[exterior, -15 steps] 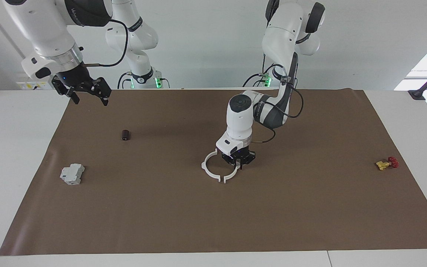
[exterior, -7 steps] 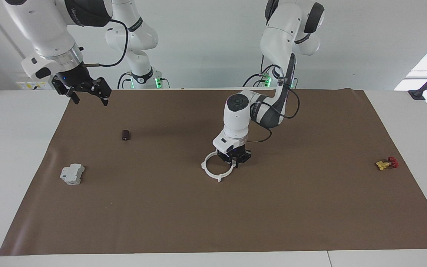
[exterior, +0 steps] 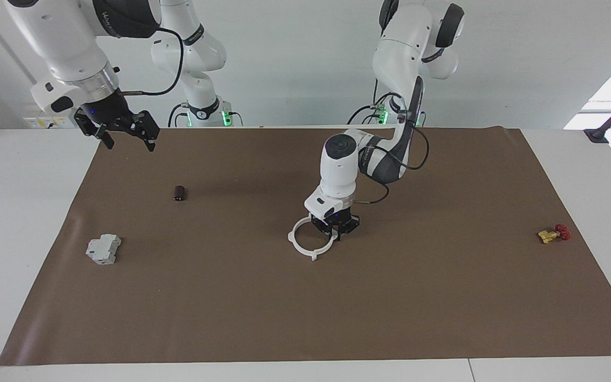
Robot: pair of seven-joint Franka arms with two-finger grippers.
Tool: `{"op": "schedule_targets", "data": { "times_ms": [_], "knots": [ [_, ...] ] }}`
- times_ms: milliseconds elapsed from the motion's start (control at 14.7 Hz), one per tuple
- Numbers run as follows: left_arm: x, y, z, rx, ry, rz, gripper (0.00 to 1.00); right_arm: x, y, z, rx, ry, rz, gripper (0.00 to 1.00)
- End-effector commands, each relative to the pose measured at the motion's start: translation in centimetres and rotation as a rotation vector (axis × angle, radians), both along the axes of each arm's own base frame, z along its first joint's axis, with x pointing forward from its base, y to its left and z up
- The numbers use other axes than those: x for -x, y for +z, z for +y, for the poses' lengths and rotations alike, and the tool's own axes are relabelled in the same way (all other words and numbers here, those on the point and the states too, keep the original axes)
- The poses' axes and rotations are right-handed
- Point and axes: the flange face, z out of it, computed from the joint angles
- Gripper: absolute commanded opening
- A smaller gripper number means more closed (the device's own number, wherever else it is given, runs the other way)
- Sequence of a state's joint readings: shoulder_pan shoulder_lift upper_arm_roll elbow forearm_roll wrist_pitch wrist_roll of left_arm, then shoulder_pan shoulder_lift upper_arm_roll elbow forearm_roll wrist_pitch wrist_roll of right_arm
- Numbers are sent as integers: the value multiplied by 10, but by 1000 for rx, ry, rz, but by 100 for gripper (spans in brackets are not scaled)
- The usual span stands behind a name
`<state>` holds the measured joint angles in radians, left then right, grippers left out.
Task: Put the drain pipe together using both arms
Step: 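Press the second half against the first with the left gripper, closing the ring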
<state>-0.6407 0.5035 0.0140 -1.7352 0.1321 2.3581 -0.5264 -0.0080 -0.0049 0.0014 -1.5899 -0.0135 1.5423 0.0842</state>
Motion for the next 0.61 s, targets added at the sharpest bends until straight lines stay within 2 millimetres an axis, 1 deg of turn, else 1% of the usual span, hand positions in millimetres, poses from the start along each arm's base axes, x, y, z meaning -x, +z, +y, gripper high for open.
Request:
{"op": "schedule_targets", "data": {
  "times_ms": [0, 408, 545],
  "knots": [
    [4, 1, 4, 15, -1, -2, 0, 1, 0, -2, -9, 16, -12, 100],
    [3, 1, 4, 16, -5, -6, 0, 1, 0, 0, -9, 20, -12, 100],
    [3, 0, 1, 42, -8, -32, 40, 1, 0, 0, -9, 20, -12, 100]
  ]
}}
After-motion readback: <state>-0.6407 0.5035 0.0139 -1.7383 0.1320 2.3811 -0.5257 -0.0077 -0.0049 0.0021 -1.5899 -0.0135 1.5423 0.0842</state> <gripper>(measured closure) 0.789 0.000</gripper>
